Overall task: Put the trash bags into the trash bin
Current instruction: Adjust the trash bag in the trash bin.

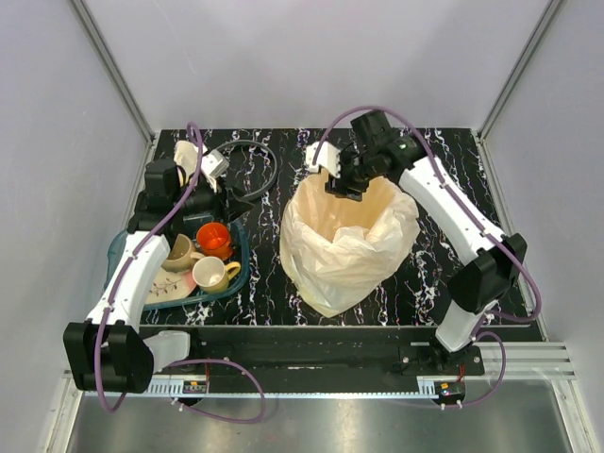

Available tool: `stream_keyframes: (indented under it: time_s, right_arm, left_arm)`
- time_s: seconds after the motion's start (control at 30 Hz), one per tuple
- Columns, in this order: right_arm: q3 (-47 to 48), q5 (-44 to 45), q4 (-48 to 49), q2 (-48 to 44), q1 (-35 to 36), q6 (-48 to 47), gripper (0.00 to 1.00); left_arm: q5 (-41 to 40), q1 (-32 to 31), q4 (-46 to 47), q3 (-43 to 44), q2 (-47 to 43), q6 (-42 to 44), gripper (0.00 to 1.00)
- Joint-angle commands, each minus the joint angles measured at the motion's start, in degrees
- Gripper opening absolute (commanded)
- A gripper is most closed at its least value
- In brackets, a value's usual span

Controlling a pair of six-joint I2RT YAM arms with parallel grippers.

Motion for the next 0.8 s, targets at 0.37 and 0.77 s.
stream_keyframes:
  time_s: [0.37, 0.77]
  right_arm:
    - [-2.7, -1.7, -22.6, -3.1, -0.7, 9.6, 0.57]
    - [-5.8, 1.2, -14.3, 13.8, 0.0, 2.4, 0.54]
  left_arm:
    - [1.1, 0.1, -0.2, -1.0, -4.6, -0.1, 0.54]
    - [0.4, 0.2, 0.4, -1.1, -3.2, -0.3, 0.54]
